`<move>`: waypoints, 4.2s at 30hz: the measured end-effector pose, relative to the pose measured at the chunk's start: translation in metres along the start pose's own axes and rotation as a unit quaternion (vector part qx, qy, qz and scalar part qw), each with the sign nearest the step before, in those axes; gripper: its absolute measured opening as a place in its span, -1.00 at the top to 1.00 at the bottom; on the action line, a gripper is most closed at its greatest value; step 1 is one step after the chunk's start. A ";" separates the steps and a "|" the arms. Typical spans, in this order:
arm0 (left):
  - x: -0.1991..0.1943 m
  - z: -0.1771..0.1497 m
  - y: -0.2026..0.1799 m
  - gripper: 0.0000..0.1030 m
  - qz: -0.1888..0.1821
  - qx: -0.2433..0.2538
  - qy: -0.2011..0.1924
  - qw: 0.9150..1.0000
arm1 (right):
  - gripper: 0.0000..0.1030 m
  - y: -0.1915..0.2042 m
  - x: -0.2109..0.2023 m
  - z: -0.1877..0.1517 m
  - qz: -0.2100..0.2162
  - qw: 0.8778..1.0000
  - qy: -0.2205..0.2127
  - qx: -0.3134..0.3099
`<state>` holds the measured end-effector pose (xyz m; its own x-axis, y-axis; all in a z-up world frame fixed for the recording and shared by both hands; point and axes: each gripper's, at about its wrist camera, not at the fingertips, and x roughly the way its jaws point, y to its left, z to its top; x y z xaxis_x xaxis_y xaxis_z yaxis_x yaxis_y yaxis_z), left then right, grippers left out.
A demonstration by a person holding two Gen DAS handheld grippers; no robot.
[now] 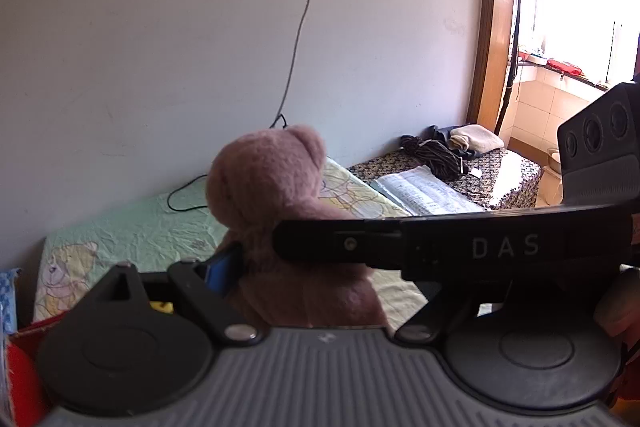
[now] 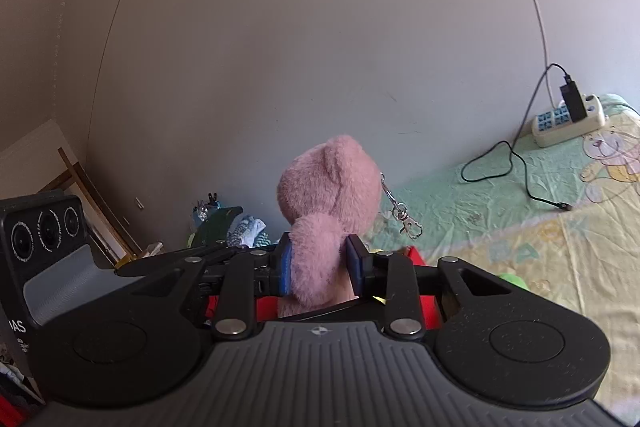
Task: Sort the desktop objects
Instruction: 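Carry the pink bear over the red box with the right gripper, then lower the pink bear into the red box and open the right gripper, then move the right gripper to the white bunny with plaid ears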
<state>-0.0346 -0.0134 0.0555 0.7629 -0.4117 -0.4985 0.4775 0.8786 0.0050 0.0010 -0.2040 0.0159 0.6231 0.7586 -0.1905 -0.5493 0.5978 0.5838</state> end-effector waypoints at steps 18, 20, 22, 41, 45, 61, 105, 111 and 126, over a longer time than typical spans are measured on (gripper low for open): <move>0.022 -0.057 0.143 -0.67 -0.034 0.011 0.060 0.998 | 0.45 0.040 0.124 -0.061 -0.064 0.998 0.007 0.009; 0.029 -0.064 0.150 -0.66 -0.044 0.005 0.069 0.997 | 0.45 0.040 0.133 -0.066 -0.078 0.997 0.017 0.004; 0.034 -0.072 0.156 -0.66 -0.054 -0.001 0.079 0.995 | 0.46 0.038 0.140 -0.072 -0.089 0.996 0.028 0.001; 0.070 -0.101 0.156 -0.83 -0.098 0.024 0.175 0.979 | 0.55 0.047 0.159 -0.096 -0.215 0.972 0.060 -0.075; 0.075 -0.101 0.170 -0.83 -0.094 -0.010 0.197 0.976 | 0.55 0.042 0.169 -0.090 -0.210 0.972 0.071 -0.072; 0.058 -0.110 0.161 -0.78 -0.074 -0.002 0.192 0.979 | 0.50 0.047 0.143 -0.085 -0.184 0.978 0.088 -0.037; 0.059 -0.113 0.153 -0.84 -0.049 -0.078 0.179 0.980 | 0.49 0.040 0.153 -0.080 -0.207 0.962 0.168 -0.059; 0.056 -0.112 0.159 -0.81 -0.027 -0.103 0.188 0.976 | 0.50 0.041 0.146 -0.086 -0.211 0.964 0.154 -0.050; 0.052 -0.119 0.157 -0.78 0.025 -0.121 0.206 0.971 | 0.50 0.042 0.134 -0.090 -0.218 0.963 0.153 -0.026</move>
<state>0.0282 0.1319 -0.0727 0.5197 -0.2791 -0.8075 0.2901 0.9466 -0.1405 0.0111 -0.0540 -0.0565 0.6121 0.4678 -0.6376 -0.3044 0.8835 0.3560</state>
